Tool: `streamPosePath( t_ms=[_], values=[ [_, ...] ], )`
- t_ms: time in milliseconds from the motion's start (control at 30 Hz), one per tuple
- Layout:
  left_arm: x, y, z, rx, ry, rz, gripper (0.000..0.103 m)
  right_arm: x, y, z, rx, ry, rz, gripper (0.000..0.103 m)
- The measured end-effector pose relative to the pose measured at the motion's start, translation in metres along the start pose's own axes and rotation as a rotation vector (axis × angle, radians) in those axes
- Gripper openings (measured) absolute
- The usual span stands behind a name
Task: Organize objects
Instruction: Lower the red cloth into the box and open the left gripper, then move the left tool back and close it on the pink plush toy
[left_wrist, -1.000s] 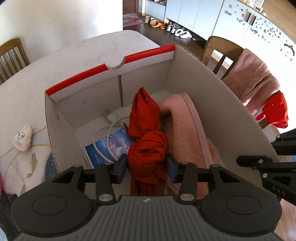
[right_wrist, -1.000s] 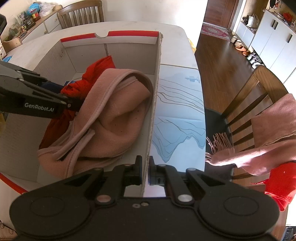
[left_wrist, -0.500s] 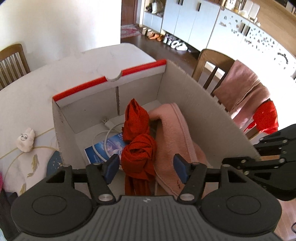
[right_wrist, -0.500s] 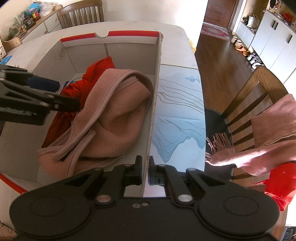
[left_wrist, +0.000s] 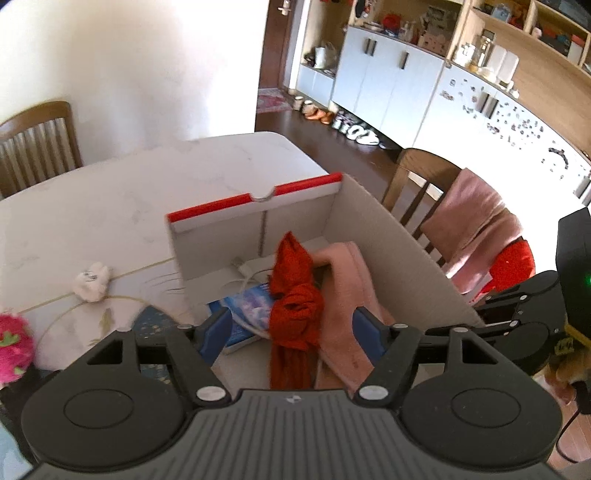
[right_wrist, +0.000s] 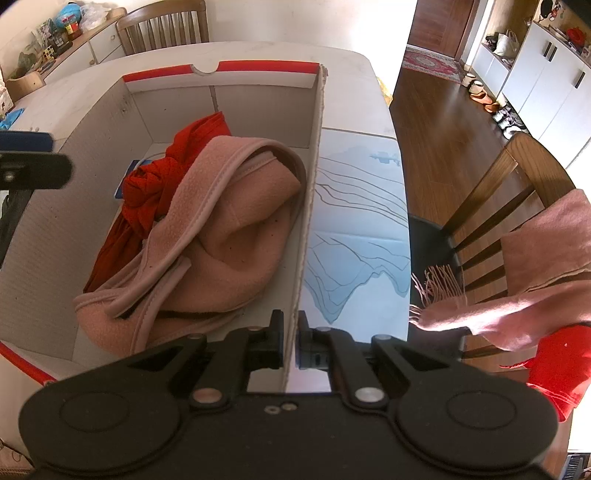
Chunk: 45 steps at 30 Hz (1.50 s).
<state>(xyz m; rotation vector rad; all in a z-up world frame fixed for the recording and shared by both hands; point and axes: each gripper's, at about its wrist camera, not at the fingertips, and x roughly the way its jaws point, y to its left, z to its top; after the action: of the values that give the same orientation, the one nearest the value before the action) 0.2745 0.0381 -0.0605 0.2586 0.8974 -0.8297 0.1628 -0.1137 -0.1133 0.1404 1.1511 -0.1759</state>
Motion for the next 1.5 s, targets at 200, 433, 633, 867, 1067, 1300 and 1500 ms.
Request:
streamPosePath(
  t_ms=[200,433,633,867,1067,1300,1500],
  values=[
    [-0.018,0.025,-0.010,-0.066,-0.018,0.048,0.078,0.000,0.000,0.000,-0.004,0.002,0.000,0.005],
    [-0.033,0.070,-0.020,-0.148,-0.034,0.136,0.083,0.001,0.001,0.001,-0.011,0.008,-0.003,0.005],
    [-0.037,0.120,-0.022,-0.226,-0.020,0.244,0.086,0.002,0.002,0.002,-0.014,0.014,-0.006,0.005],
    [-0.037,0.175,-0.022,-0.296,-0.010,0.350,0.102,0.003,0.001,0.003,-0.009,0.020,-0.005,0.004],
    [-0.026,0.209,-0.023,-0.289,0.010,0.465,0.103,0.006,0.001,0.004,-0.004,0.033,-0.011,0.004],
    [0.002,0.242,-0.024,-0.298,0.075,0.518,0.103,0.009,0.001,0.005,0.003,0.046,-0.017,0.004],
    [0.024,0.250,-0.024,-0.266,0.124,0.537,0.103,0.012,0.002,0.005,0.011,0.060,-0.024,0.004]
  ],
)
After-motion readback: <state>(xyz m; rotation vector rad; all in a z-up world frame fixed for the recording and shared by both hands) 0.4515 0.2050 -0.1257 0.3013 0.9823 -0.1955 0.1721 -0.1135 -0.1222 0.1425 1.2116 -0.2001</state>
